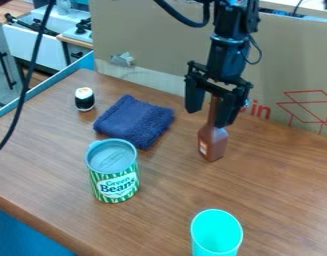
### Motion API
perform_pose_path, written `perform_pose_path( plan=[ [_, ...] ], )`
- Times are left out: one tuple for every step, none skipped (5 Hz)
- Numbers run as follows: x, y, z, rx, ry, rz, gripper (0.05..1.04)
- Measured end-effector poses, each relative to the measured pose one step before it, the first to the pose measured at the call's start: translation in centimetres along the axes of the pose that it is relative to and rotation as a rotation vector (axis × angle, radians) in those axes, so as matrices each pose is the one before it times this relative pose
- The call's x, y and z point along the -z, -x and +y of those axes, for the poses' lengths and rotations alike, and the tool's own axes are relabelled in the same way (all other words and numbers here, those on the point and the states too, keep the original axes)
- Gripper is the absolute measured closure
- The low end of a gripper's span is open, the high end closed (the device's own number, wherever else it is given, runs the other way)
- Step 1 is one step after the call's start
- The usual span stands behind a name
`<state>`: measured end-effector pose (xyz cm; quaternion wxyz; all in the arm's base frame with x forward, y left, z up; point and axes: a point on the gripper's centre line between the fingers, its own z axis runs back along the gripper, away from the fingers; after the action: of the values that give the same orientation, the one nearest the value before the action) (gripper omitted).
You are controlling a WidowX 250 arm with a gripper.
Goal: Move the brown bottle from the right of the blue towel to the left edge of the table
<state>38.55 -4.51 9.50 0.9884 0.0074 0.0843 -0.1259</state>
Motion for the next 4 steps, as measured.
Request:
perform_pose_path(
  plan=[
    [0.104,-0.291,-0.013,0.006,0.002,-0.008,0.119],
    [0.033,-0.412,0.031,-0.0062,-0.0019,-0.0261,0.393],
    [-0.033,0.321,-0.286,0.0064,0.0127,-0.0203,0.677],
    [-0.402,0.507,-0.206,-0.0076,0.0094,-0.023,0.726]
  ],
)
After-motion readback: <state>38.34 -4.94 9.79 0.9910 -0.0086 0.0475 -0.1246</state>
